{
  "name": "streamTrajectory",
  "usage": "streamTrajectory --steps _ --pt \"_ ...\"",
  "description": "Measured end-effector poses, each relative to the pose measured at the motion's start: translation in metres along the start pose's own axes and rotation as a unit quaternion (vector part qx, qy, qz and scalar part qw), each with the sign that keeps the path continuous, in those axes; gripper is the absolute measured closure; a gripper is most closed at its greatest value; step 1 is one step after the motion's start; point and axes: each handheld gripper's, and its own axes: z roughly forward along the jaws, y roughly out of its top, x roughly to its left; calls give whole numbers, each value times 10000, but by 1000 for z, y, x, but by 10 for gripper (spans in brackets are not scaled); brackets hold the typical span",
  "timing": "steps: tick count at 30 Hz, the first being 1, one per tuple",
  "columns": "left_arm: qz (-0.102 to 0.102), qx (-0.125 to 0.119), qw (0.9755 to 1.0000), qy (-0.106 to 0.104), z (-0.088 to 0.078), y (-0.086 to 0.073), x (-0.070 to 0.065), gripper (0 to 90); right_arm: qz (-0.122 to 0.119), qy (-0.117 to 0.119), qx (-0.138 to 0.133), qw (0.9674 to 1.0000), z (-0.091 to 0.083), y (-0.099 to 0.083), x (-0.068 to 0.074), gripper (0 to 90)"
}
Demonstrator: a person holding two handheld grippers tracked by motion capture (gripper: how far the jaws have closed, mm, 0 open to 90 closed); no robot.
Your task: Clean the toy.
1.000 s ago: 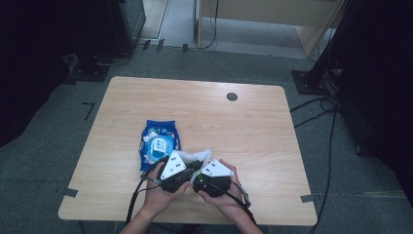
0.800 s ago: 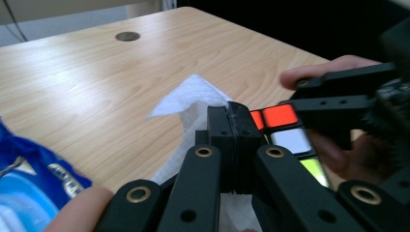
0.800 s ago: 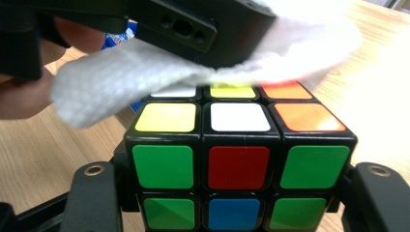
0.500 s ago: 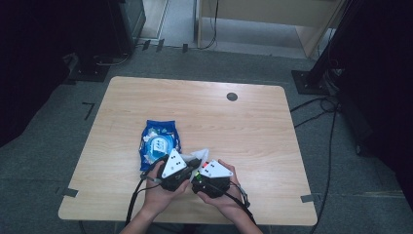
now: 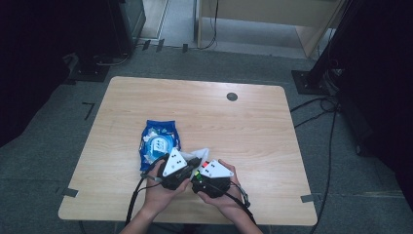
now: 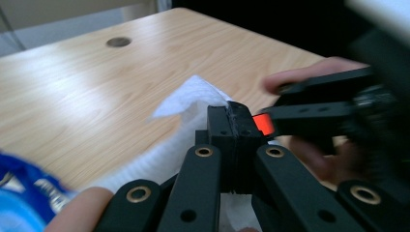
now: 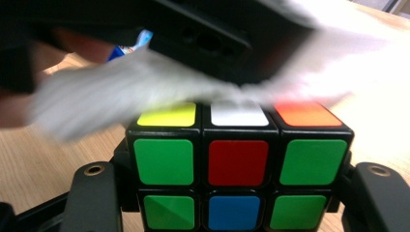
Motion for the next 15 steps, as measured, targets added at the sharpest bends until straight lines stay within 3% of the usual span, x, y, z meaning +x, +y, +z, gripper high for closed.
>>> streamTrajectory --steps 4,6,8,9,10,12,15 --pt "-205 67 9997 120 -1 -4 8 900 -16 34 -18 10000 0 0 2 346" --pt "-233 -45 9997 -102 -3 -1 3 900 -13 56 -39 10000 0 0 2 346" --pt "14 -156 9993 -336 -5 4 -9 900 -26 61 -44 10000 1 1 2 346" --pt "199 -151 9993 -293 -4 6 -15 900 -29 51 -53 10000 1 1 2 346" --pt "233 -138 9992 -296 -4 7 -16 900 0 42 -36 10000 1 1 2 346" --pt "112 -112 9994 -316 -3 6 -12 900 -10 14 -46 10000 0 0 1 346" --pt "-74 6 9999 -79 -1 1 0 900 -15 -2 -48 10000 -1 0 1 346"
